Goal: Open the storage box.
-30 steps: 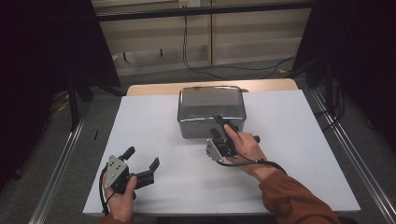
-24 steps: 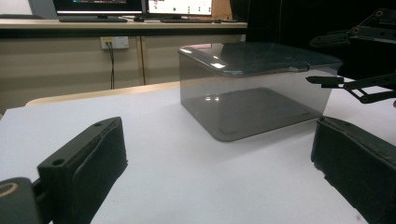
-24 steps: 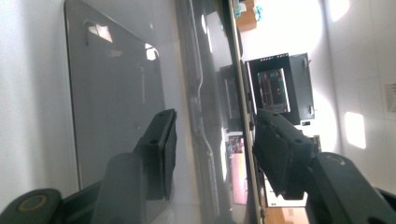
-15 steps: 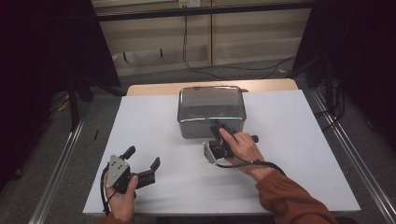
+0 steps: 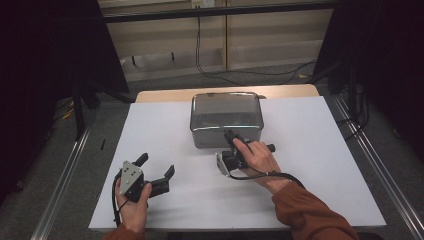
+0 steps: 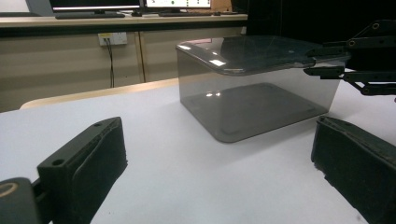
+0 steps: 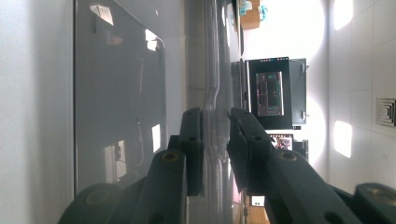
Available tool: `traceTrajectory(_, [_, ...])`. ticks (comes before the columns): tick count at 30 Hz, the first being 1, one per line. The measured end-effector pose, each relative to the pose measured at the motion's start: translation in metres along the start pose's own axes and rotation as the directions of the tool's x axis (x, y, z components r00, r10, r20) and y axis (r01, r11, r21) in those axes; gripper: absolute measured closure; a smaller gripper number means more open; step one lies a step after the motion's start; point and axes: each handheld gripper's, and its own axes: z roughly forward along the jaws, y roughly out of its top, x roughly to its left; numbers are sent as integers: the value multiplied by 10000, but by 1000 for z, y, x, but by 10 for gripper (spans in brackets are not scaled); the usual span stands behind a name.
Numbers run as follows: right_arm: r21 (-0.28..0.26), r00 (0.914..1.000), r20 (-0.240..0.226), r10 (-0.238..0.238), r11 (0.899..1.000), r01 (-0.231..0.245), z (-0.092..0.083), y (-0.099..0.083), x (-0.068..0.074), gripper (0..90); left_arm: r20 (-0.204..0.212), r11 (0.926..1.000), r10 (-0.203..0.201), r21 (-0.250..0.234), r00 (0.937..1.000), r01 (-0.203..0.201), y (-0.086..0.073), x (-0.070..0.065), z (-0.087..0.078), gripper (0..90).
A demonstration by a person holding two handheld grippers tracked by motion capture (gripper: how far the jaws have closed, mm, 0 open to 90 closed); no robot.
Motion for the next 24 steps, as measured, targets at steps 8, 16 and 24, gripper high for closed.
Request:
traceTrajectory(8, [49, 10000, 52, 15, 10000, -15, 1, -1, 0, 791, 315, 9994, 337, 67, 9989, -339, 9, -2, 12, 29])
traceTrajectory(16, [14, 9999, 66, 90, 10000, -90, 0, -1, -3, 797, 994, 9994, 340, 28, 9945, -344, 15, -3, 25, 38])
traceTrajectory(24, [24, 9999, 100, 130, 9999, -131, 0, 0, -7, 798, 1133, 9999, 168, -24, 9934, -166, 17, 4, 40, 32])
